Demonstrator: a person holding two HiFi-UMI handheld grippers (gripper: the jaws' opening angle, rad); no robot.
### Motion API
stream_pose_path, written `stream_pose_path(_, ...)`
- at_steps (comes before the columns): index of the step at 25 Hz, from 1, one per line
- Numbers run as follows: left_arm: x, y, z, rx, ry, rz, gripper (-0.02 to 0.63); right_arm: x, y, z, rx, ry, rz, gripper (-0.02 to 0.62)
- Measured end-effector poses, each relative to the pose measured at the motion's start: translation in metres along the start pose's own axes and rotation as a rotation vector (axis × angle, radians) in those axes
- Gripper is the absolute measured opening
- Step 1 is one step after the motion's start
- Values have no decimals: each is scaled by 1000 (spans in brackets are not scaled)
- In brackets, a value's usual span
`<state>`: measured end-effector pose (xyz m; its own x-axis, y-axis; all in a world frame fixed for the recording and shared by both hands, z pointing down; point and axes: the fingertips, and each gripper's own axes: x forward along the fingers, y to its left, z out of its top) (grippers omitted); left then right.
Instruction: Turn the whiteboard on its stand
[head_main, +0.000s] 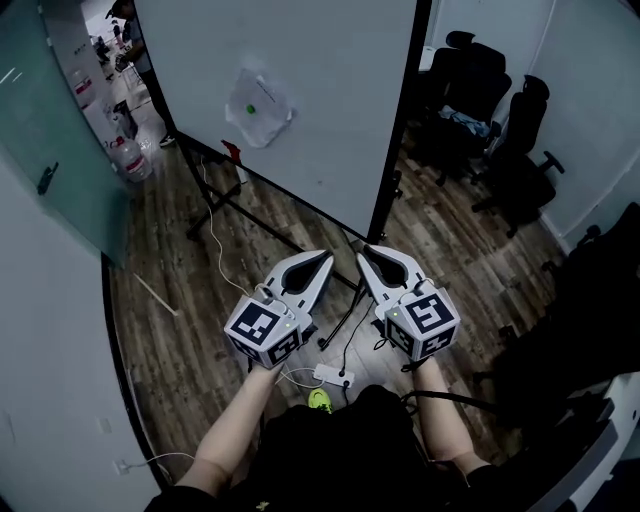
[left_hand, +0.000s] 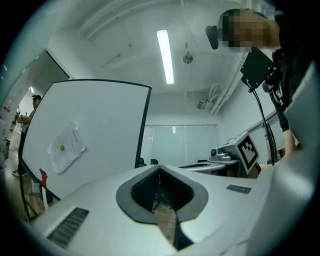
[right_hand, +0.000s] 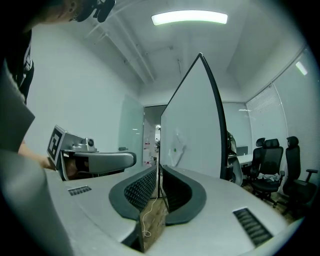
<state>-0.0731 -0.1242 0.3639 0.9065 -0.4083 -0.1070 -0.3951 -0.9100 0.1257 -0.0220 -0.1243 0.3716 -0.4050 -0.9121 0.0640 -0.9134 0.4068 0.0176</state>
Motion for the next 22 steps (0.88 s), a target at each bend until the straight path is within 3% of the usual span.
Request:
stream_pose_path(11, 14, 11, 3, -33, -29, -34, 14, 18, -10, 8, -22, -3, -18, 46)
stream_pose_path(22, 63, 41, 6, 3, -31, 28, 40, 48, -82, 13, -34, 3, -16, 120)
